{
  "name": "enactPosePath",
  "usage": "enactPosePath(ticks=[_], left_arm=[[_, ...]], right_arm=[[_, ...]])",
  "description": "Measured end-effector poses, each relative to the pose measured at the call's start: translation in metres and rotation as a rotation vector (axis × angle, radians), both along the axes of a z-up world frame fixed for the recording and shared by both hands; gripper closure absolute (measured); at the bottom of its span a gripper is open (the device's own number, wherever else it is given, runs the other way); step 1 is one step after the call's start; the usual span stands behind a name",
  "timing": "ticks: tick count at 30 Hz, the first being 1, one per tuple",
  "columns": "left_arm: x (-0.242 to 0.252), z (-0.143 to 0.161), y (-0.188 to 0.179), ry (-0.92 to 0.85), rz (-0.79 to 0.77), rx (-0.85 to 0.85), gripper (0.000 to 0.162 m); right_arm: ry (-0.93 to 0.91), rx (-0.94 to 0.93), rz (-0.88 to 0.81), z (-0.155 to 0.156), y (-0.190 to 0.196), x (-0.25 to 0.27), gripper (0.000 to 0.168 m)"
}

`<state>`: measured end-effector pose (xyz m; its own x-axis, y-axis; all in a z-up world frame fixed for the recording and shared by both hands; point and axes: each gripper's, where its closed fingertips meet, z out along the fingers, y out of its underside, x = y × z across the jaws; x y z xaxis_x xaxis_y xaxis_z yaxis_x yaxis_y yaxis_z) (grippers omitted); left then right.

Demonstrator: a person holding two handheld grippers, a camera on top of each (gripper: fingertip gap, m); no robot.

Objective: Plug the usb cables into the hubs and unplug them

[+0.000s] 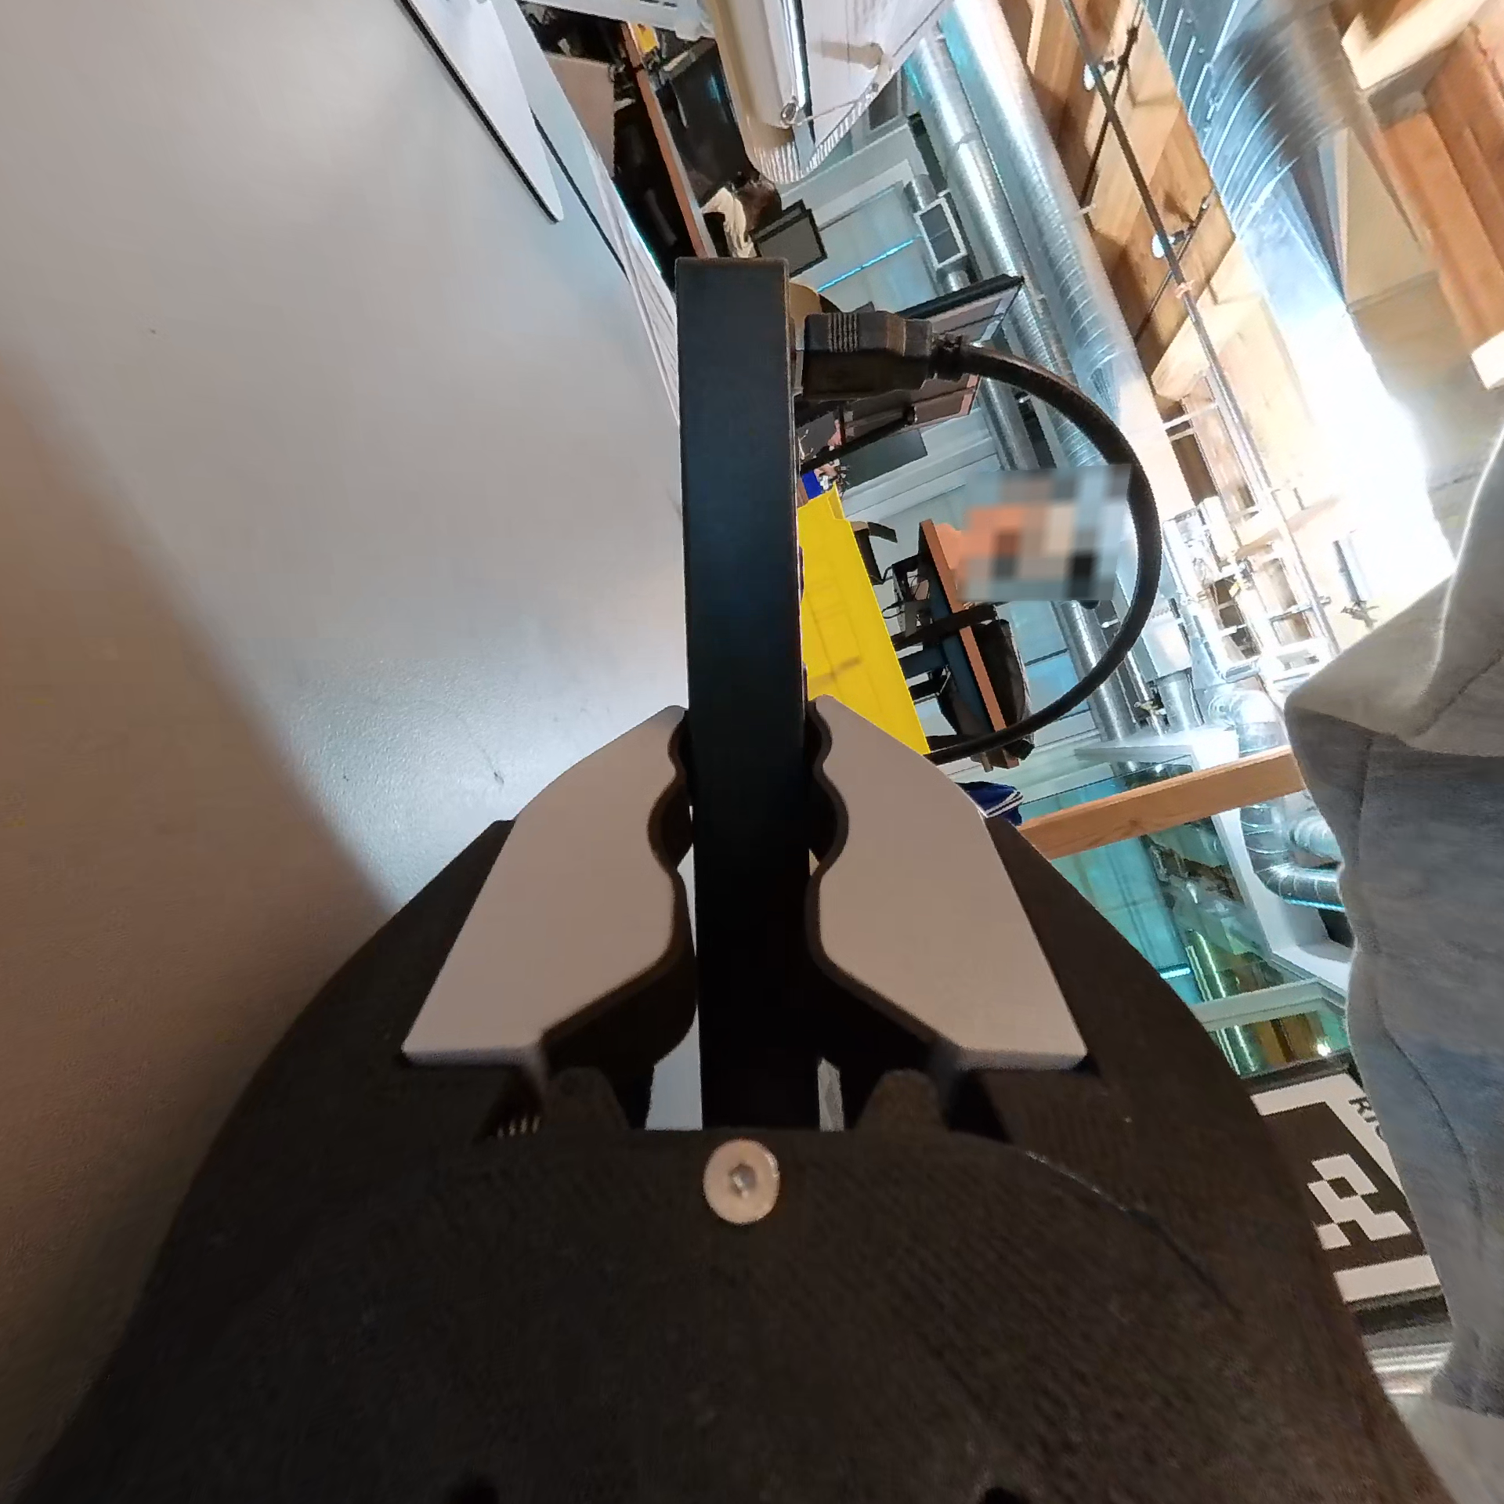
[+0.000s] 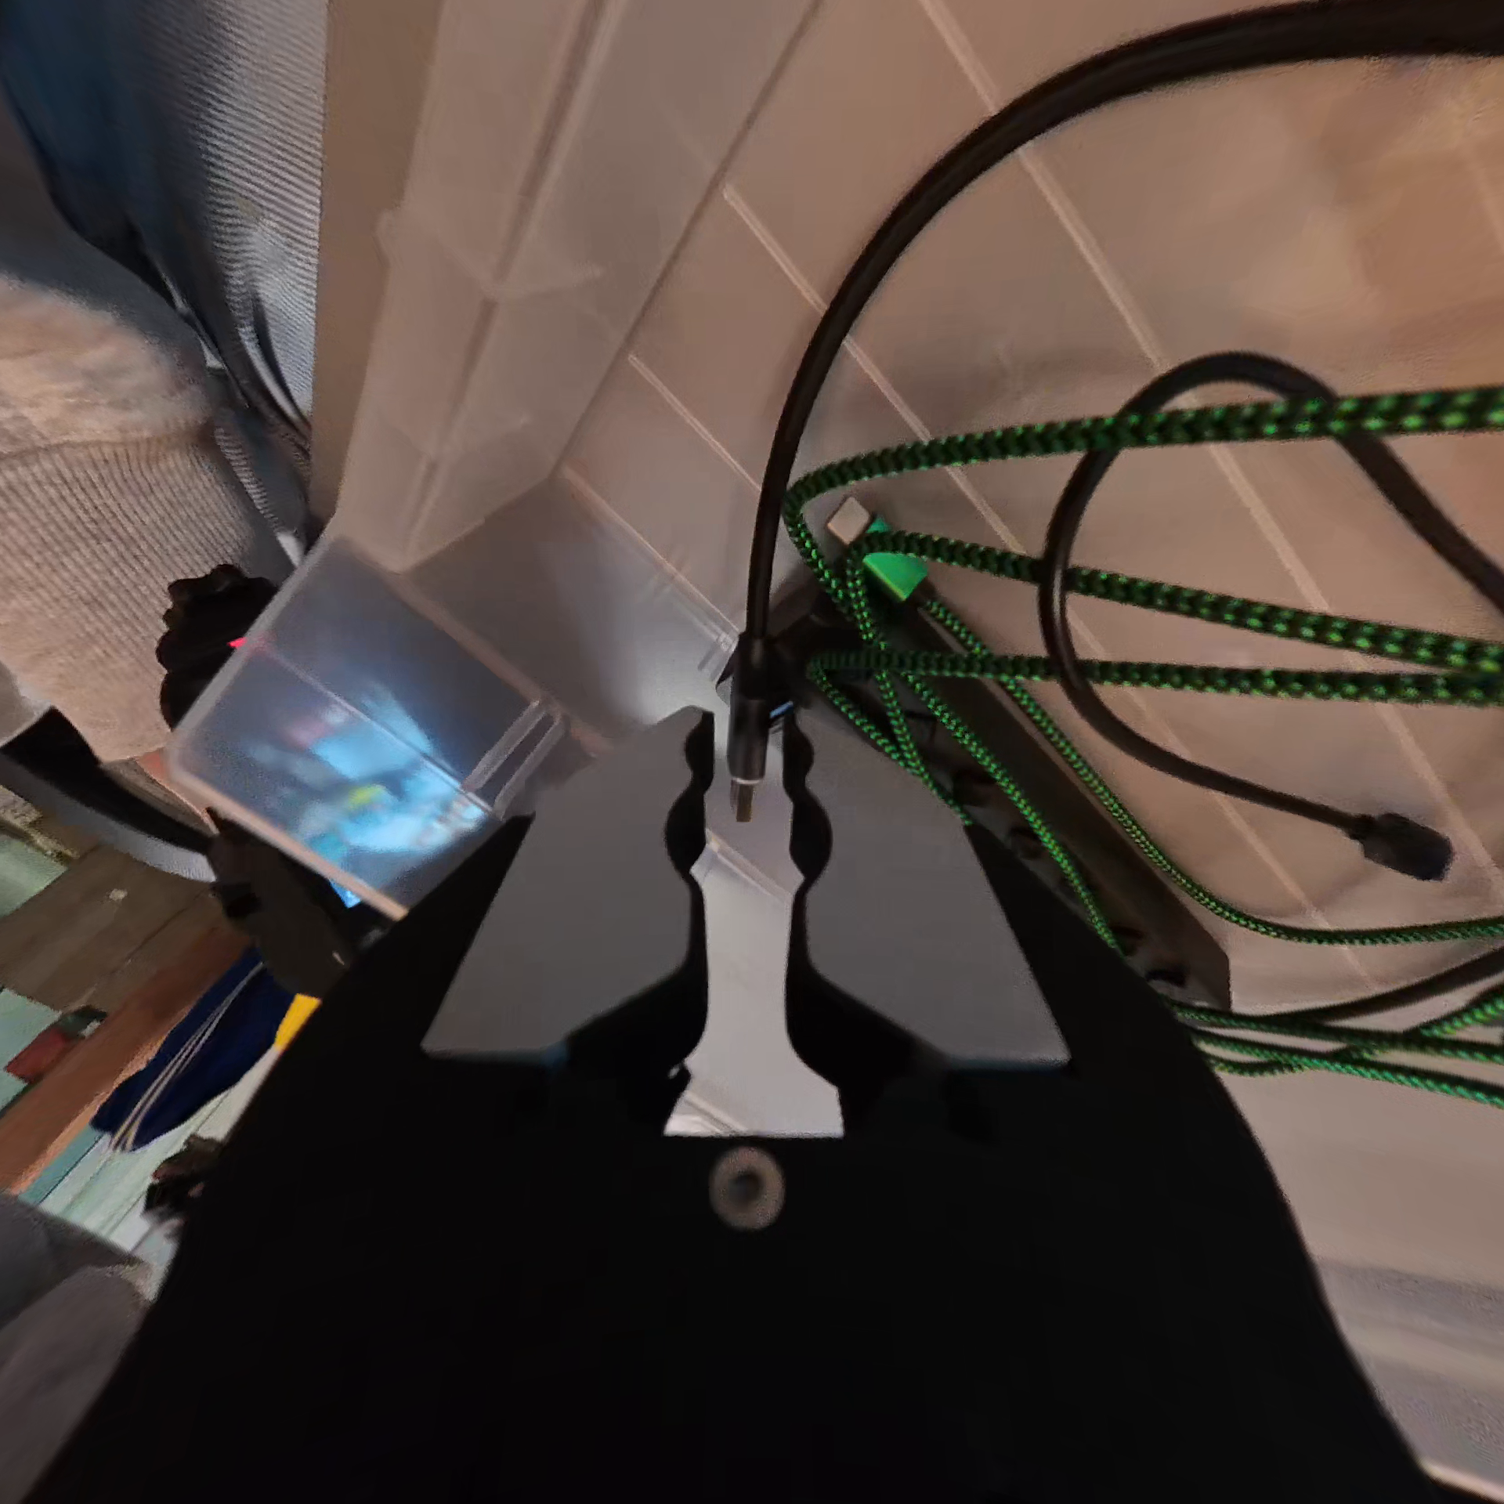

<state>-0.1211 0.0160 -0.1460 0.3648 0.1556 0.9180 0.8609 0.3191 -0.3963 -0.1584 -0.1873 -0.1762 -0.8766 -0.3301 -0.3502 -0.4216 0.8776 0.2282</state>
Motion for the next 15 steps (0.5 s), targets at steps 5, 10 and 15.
enactPosePath(ticks=[5, 10, 15], left_arm=[[0.000, 0.000, 0.000, -0.002, 0.001, 0.001, 0.137], [0.000, 0.000, 0.000, -0.002, 0.002, 0.000, 0.137], [0.000, 0.000, -0.001, -0.003, 0.004, -0.001, 0.137]], right_arm=[[-0.001, 0.004, 0.014, 0.004, 0.001, 0.003, 0.159], [-0.133, -0.172, -0.124, 0.043, -0.014, 0.014, 0.160], [-0.333, -0.544, -0.371, 0.118, -0.026, 0.011, 0.160]])
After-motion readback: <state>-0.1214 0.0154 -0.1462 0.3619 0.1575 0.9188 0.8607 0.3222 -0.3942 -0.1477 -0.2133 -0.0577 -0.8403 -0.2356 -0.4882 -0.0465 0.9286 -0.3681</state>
